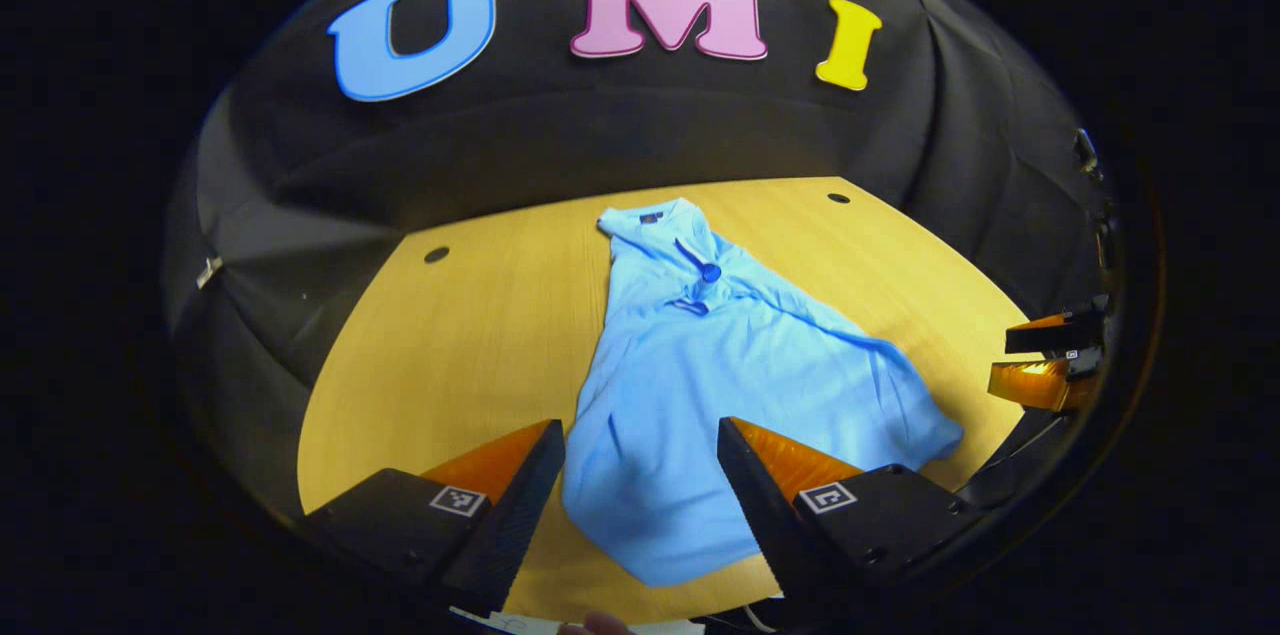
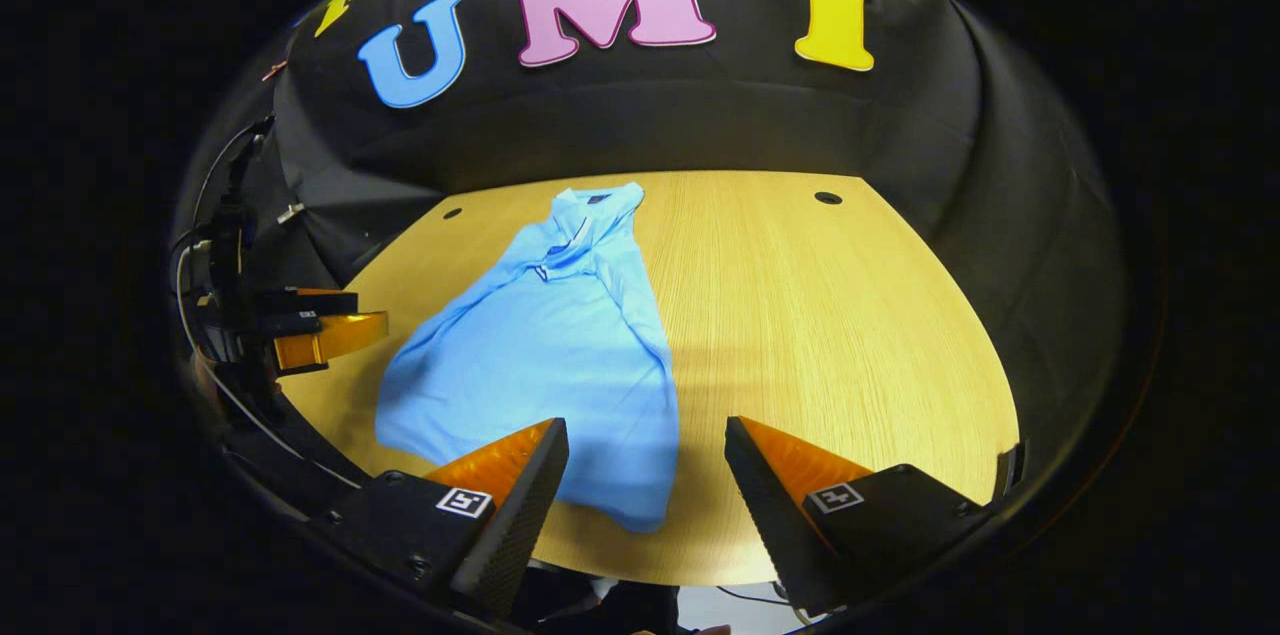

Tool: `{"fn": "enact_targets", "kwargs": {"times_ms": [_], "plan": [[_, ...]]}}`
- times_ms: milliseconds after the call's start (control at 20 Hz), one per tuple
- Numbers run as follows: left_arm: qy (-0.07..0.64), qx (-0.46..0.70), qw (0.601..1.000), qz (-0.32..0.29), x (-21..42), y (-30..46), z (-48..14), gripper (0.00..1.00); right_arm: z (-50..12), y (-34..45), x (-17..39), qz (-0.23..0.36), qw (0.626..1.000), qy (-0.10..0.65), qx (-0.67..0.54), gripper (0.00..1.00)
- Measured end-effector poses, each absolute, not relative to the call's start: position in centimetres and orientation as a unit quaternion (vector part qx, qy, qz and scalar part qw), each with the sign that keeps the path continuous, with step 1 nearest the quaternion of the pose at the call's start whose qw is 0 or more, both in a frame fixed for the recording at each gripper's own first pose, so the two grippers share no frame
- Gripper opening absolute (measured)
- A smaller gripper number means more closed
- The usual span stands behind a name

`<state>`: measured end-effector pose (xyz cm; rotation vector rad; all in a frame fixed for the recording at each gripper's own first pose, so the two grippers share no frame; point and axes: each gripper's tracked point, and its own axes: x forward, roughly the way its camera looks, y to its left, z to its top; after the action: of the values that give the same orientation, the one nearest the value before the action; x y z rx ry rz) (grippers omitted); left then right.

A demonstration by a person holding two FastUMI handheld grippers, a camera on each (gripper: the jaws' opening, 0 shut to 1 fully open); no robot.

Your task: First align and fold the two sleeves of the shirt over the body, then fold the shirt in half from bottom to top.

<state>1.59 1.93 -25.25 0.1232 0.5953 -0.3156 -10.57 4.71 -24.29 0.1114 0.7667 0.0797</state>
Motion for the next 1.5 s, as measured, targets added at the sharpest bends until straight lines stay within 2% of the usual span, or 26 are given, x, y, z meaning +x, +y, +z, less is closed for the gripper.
{"fn": "enact_targets", "kwargs": {"times_ms": [300, 650, 1150, 1200, 1250, 1300, 1350, 1400, 1450, 1500], "plan": [[0.349, 0.071, 0.922, -0.151, -2.0, 2.8, -31.2, 0.98, -28.5, 4.6, -13.2, 0.023, 0.903, 0.427, 0.032, 0.99], [0.396, 0.061, 0.907, -0.132, -4.4, 3.3, -35.0, 0.98, -31.8, 5.5, -14.6, 0.025, 0.883, 0.468, 0.036, 0.98], [0.405, 0.044, 0.903, -0.134, -4.1, 2.2, -36.7, 0.96, -34.1, 6.8, -13.7, 0.04, 0.88, 0.474, -0.002, 0.99], [0.404, 0.044, 0.903, -0.136, -4.1, 2.0, -36.7, 0.96, -33.9, 6.9, -13.5, 0.042, 0.882, 0.47, -0.004, 0.95], [0.402, 0.045, 0.904, -0.14, -4.2, 1.7, -36.6, 0.89, -34.2, 7.3, -13.4, 0.047, 0.881, 0.47, -0.005, 0.83], [0.401, 0.047, 0.903, -0.145, -4.3, 1.2, -36.6, 0.87, -33.8, 7.5, -13.3, 0.052, 0.883, 0.466, -0.006, 0.8], [0.401, 0.047, 0.903, -0.149, -4.2, 0.8, -36.8, 0.71, -34.1, 7.8, -13.3, 0.056, 0.881, 0.469, -0.008, 0.69], [0.402, 0.046, 0.902, -0.152, -4.3, 0.4, -36.8, 0.63, -33.9, 8.0, -13.1, 0.058, 0.883, 0.466, -0.006, 0.59], [0.405, 0.043, 0.9, -0.156, -4.5, 0.0, -36.6, 0.49, -34.1, 8.2, -13.0, 0.059, 0.881, 0.469, -0.006, 0.4], [0.406, 0.04, 0.899, -0.158, -4.4, -0.3, -36.5, 0.35, -34.1, 8.2, -12.9, 0.057, 0.881, 0.469, -0.006, 0.29]]}}
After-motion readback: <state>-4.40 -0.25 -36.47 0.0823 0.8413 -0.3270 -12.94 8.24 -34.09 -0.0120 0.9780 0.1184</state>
